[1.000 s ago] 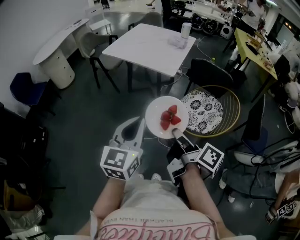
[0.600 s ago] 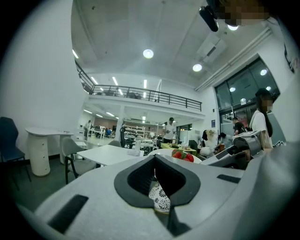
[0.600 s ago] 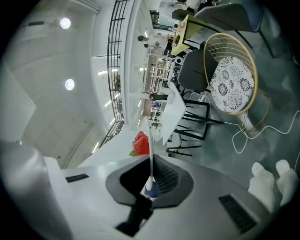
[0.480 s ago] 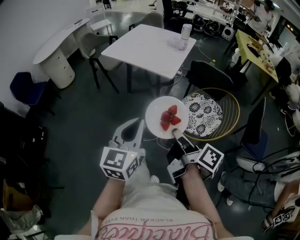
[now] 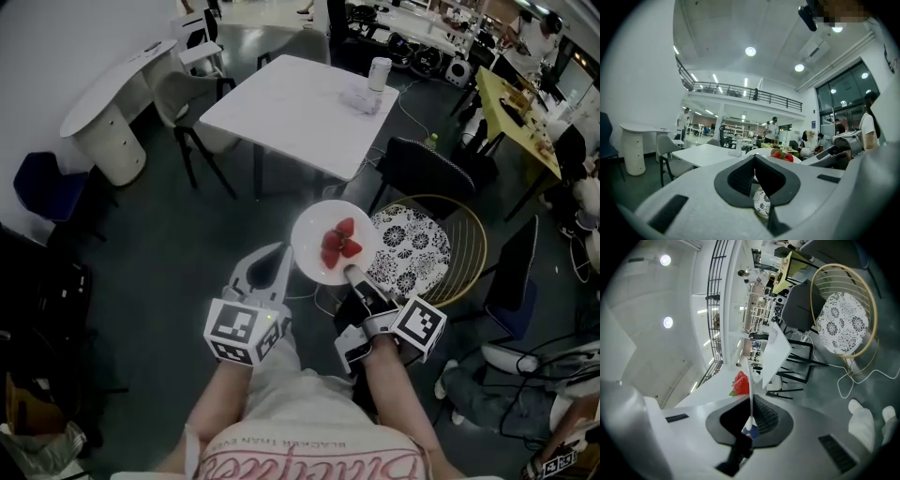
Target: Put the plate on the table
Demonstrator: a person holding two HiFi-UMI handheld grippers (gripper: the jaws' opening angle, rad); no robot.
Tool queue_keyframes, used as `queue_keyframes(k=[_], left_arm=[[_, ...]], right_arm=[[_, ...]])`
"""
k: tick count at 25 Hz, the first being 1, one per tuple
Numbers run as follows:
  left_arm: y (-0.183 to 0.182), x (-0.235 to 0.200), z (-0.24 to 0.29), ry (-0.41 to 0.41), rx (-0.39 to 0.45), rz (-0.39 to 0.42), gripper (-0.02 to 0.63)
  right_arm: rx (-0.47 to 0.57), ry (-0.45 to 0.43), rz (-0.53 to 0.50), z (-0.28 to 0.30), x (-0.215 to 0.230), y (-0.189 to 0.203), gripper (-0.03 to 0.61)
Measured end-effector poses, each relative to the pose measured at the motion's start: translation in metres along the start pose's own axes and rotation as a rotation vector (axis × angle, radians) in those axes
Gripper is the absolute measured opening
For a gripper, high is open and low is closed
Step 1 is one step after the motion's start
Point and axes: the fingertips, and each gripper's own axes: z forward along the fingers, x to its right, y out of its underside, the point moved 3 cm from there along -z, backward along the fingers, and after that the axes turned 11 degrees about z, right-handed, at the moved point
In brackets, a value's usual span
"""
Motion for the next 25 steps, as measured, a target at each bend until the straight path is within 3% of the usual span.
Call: queue_keyframes(k=[9,17,25], left_arm=[[-0.008,-0.065,0.055,-0.004,0.018,-0.003,0.005],[-0.011,-0.135,0.112,0.038,0.022,-0.016,0.005],[-0.012,-0.184,0.152,0.074,0.026,-0.002,0.005]], right_arm=[[0.009,-0.009,-0.002,0.077,-0.020,-0.022,0.011],[0.064,0.006,-0.060,0.161,-0.053,-0.052,0.009],[0.076,-0.012,-0.064,0.220,-0.063,-0.058,0.009]])
